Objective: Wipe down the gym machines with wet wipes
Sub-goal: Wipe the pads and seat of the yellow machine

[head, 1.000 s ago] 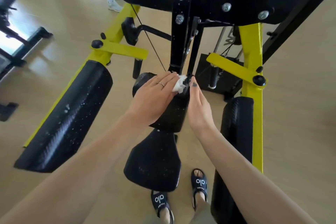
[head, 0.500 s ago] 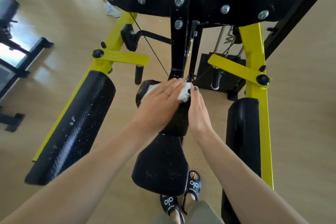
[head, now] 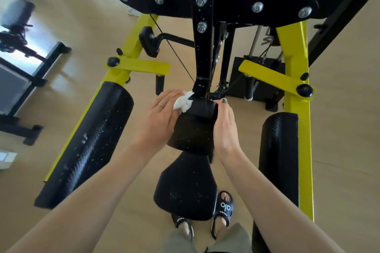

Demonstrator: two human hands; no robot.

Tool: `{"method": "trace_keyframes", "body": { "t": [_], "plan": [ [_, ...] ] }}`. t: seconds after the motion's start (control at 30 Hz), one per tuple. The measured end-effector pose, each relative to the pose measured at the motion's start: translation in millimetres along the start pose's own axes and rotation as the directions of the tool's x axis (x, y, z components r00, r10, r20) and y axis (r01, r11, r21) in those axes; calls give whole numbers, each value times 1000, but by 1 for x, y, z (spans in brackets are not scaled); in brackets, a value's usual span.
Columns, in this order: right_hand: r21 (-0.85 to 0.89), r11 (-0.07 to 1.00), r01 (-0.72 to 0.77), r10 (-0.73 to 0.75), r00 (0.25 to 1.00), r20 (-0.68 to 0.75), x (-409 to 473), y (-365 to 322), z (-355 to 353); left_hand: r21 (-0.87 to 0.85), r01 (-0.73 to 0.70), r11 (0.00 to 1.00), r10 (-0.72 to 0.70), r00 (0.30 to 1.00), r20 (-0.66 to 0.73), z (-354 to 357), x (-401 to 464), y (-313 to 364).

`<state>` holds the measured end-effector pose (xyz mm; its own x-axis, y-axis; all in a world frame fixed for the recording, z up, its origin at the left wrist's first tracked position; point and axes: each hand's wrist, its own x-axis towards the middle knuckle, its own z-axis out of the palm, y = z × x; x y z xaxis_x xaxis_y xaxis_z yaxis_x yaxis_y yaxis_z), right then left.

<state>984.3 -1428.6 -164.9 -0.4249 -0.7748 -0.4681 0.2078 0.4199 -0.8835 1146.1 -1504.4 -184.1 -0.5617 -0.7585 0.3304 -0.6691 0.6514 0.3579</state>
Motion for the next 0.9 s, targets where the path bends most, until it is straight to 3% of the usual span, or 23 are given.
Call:
{"method": "trace_keyframes", "body": {
  "t": [0.07, 0.1, 0.17, 0.23, 0.37, 0.43, 0.5, 0.57, 0.63, 0.7, 0.73, 0.8, 0.87, 0.9],
  "plan": [
    [-22, 999, 28, -28, 999, -15, 0, -4, 3, 43, 11, 999, -8, 997, -76, 12, 2, 15],
    [-14, 1000, 28, -28, 999, -28, 1, -5, 4, 95, -55, 994, 61, 996, -60, 20, 2, 23],
    [3, 1000, 15, -14, 998, -67, 1, -5, 7, 184, -264, 947, 250, 964, 94, 31, 0, 35],
    [-4, 1000, 14, -14, 992, -128, -1, -5, 9, 176, -371, 912, 346, 925, 157, 27, 1, 27],
    [-61, 998, 32, -46, 967, -250, -2, -7, 23, 59, -282, 958, 282, 959, 17, 6, 3, -19],
    [-49, 998, 28, -41, 955, -295, -2, -8, 33, -157, -166, 974, 170, 985, 8, 1, -3, -34],
    [-25, 999, 41, -47, 946, -321, -2, -6, 40, -394, 135, 909, -120, 991, 64, -4, -7, -30],
    [-15, 999, 44, -46, 943, -331, -2, -6, 44, -515, 438, 737, -431, 891, 141, -2, -6, -19],
    [-6, 1000, 25, -25, 943, -333, 1, -5, 45, -602, 555, 574, -576, 796, 185, 2, -2, -12],
    [-9, 1000, 10, -12, 944, -329, 4, -6, 45, -632, 557, 539, -605, 778, 170, 5, 6, -7],
    [-11, 1000, 15, -18, 943, -332, 5, -5, 45, -613, 546, 571, -595, 790, 148, 7, 8, -5],
    [-24, 999, 41, -47, 937, -347, 6, -3, 45, -490, 425, 761, -470, 882, 35, 6, 9, 1],
    [-18, 999, 50, -53, 937, -347, 7, 1, 45, -296, 140, 945, -181, 976, -117, 10, 6, 0],
    [0, 999, 53, -50, 936, -348, 9, 3, 45, -180, -16, 983, -12, 988, -157, 16, 4, -7]
  ]
}}
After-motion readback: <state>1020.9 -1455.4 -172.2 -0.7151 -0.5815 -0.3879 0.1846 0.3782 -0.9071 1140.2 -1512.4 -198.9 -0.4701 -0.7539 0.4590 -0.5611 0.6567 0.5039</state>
